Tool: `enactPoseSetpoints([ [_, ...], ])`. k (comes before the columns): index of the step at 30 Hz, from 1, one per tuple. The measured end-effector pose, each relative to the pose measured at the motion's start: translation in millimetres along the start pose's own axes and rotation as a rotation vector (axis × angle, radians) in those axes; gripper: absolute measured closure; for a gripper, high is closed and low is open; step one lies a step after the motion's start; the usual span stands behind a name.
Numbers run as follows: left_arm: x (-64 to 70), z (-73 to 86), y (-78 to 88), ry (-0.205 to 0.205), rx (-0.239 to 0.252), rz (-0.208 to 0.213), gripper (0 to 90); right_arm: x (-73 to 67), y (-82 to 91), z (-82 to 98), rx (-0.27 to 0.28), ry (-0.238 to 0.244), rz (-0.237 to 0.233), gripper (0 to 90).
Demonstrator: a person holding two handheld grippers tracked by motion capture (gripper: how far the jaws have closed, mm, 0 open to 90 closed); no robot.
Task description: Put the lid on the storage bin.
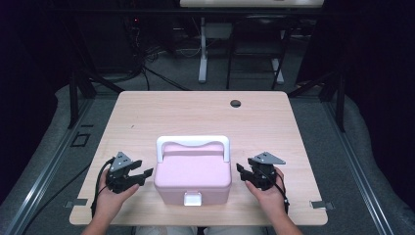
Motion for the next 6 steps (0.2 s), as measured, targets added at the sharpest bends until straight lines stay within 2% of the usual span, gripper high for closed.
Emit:
enactPoseSetpoints([
  [3, 1.1, 0.7, -1.4, 0.009, -0.014, 0.036, 41.5, 0.7, -1.3, 0.2, -0.004, 0.01, 0.007, 48.2],
  [6, 0.8, 0.4, -1.9, 0.016, -0.016, 0.045, 41.6, 1.3, -1.5, -0.5, 0.001, 0.014, 0.005, 48.3],
])
Point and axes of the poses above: each handheld gripper's, and its own axes: y roughly backward along the jaws, z roughly out of its underside, x roughly to its right, the point moved 6 cm from there along -y, roughly forward along the jaws, and after that the axes turned 7 degrees about -x, right-handed, at the moved point
